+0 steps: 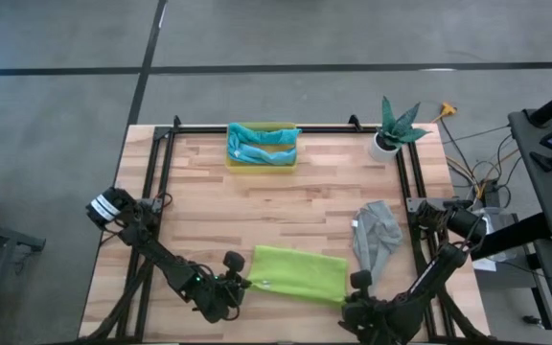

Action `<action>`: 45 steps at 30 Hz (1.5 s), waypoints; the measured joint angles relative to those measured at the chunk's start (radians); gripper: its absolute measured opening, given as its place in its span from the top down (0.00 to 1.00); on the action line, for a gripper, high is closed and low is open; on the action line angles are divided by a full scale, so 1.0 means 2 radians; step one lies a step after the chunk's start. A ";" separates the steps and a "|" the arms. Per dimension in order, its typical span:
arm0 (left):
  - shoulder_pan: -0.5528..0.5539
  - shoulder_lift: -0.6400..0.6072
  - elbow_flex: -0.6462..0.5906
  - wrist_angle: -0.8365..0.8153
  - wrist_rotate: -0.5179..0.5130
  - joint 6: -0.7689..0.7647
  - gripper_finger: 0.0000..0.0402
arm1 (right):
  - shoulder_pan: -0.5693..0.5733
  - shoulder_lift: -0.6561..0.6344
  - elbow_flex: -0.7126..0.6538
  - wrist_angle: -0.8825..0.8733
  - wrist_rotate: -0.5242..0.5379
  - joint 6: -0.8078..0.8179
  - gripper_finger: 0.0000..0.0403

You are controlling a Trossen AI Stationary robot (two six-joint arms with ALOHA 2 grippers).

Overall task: Roll microfiber towels into tight, uniform cylinder then place into a basket
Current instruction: Roll the green towel

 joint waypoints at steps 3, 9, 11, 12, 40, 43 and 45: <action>0.000 0.000 0.002 0.000 0.002 0.007 1.00 | 0.000 0.000 0.000 0.002 -0.013 0.000 0.98; 0.000 0.000 0.002 0.019 0.024 0.007 1.00 | 0.000 0.000 0.000 0.003 -0.015 0.005 0.98; 0.000 0.000 0.001 0.020 0.035 0.007 1.00 | 0.000 0.000 0.000 0.004 -0.016 0.008 0.98; 0.000 0.000 0.000 0.020 0.039 0.007 1.00 | 0.000 0.000 0.000 0.005 -0.016 0.008 0.98; 0.000 0.006 0.002 0.043 0.044 0.014 0.79 | 0.000 0.000 -0.002 0.041 -0.023 0.011 0.81; -0.003 0.006 0.003 0.049 0.044 0.068 0.73 | 0.000 0.000 -0.002 0.043 -0.023 0.001 0.81; -0.008 0.006 0.001 0.072 0.041 0.118 0.70 | -0.002 0.000 -0.002 0.046 -0.016 -0.005 0.81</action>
